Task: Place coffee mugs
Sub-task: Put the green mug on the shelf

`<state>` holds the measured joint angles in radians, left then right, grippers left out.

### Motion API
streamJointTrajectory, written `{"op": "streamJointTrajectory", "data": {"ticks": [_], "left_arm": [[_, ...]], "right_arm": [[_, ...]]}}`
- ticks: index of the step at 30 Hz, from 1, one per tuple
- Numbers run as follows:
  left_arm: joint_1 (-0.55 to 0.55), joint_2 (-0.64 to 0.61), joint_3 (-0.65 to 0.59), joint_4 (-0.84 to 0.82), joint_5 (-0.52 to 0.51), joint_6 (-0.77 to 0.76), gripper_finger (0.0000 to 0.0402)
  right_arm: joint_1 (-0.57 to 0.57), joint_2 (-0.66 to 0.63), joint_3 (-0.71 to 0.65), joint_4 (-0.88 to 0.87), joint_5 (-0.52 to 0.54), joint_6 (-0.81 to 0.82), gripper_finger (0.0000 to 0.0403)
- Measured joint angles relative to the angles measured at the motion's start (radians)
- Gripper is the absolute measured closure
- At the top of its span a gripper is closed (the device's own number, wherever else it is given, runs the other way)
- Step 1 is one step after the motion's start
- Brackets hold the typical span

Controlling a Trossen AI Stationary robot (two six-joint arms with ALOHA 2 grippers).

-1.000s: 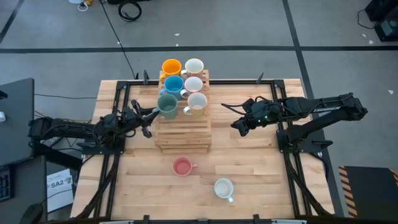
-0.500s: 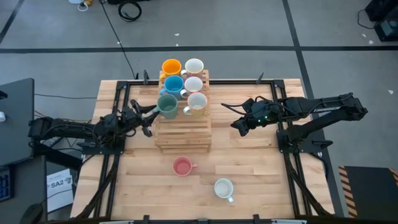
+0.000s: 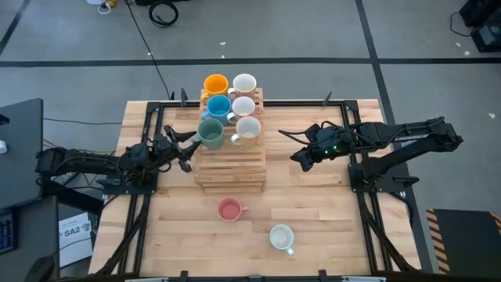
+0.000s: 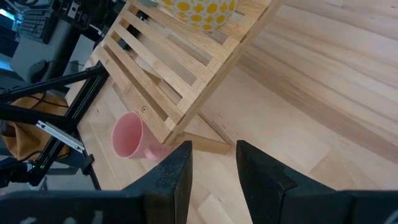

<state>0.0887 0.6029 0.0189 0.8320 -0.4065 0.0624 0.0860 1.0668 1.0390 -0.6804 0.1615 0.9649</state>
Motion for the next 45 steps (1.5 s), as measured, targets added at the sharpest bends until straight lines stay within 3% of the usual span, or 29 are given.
{"op": "streamJointTrajectory", "data": {"ticks": [7, 23, 28, 36, 45], "left_arm": [[0.0, 0.012, 0.0, 0.004, 0.0, -0.018, 0.02], [0.0, 0.17, 0.001, 0.114, 0.0, -0.025, 0.02], [0.0, 0.21, 0.002, 0.151, -0.043, -0.025, 0.02], [0.0, 0.27, 0.08, 0.106, -0.044, 0.001, 0.02], [-0.004, 0.274, 0.087, 0.049, -0.045, 0.0, 0.02]], "right_arm": [[0.0, 0.0, 0.0, 0.0, 0.0, 0.0, 0.0273], [0.0, 0.0, 0.0, 0.008, 0.001, 0.0, 0.0273], [0.0, 0.0, 0.0, 0.008, 0.001, 0.0, 0.0273], [0.0, 0.0, 0.0, 0.008, 0.001, 0.0, 0.0273], [0.0, 0.0, 0.0, 0.008, 0.0, -0.003, 0.0273]]}}
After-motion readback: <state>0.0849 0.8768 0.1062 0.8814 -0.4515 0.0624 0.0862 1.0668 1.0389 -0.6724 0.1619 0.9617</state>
